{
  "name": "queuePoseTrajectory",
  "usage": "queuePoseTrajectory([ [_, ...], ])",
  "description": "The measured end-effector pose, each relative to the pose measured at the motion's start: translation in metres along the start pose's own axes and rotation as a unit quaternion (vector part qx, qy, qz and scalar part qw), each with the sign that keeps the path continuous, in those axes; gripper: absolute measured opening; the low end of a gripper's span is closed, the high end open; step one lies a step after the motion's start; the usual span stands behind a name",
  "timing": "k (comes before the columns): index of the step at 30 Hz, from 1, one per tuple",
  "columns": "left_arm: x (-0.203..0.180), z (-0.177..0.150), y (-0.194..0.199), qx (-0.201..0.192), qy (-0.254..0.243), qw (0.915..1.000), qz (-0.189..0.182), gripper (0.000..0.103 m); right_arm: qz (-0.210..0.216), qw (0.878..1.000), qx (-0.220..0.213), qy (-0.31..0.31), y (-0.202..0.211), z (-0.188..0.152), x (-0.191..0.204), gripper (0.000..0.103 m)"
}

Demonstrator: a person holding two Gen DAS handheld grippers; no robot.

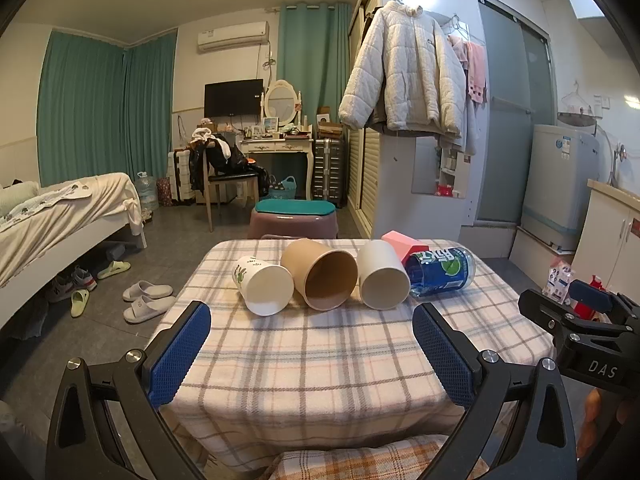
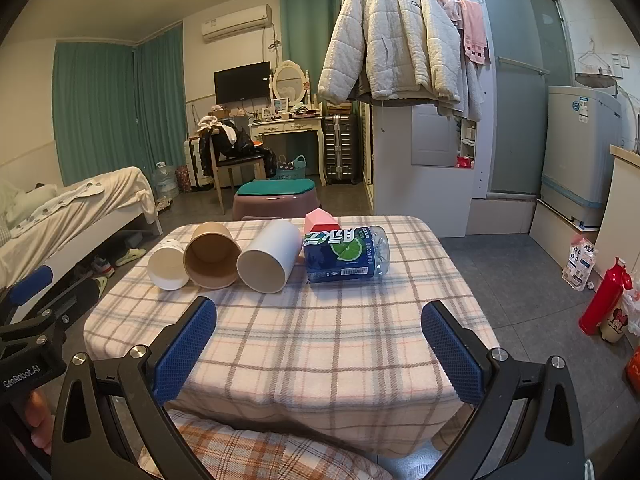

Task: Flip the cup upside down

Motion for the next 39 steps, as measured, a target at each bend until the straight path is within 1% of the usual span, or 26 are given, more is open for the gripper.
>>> queuePoseTrajectory([
  [20, 0.0, -0.003, -0.003, 0.005, 0.002, 1.0, 0.001, 0.103, -0.002, 1.0, 0.009, 0.002, -0.003, -0.002, 0.004, 0.103],
  [24, 0.008, -0.005, -0.005, 0.009, 0.009, 0.9999, -0.003, 0.103, -0.004, 1.0, 0.014, 0.007, -0.005, 0.0, 0.011, 0.103],
  [29, 0.018, 0.0, -0.011, 0.013, 0.017, 0.9998, -0.005, 0.103, -0.005, 1.0, 0.019, 0.013, -0.008, 0.008, 0.018, 0.103],
  [35, 0.032, 0.013, -0.02, 0.015, 0.023, 0.9996, -0.011, 0.103, -0.011, 0.999, 0.027, 0.028, -0.017, 0.02, 0.035, 0.103],
  [39, 0.046, 0.022, -0.032, 0.02, 0.026, 0.9994, -0.009, 0.103, -0.012, 0.998, 0.041, 0.038, -0.031, 0.028, 0.048, 0.103],
])
Point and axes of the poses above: each gripper's, at about its wrist camera, not at the fingertips, and y roughly against the way its jaws point, x to its left, z to its top, the point moved 5 cm from there along -y, roughly the way its jaws point, and after that the axes turned 7 degrees about x, right-handed, at the moved point
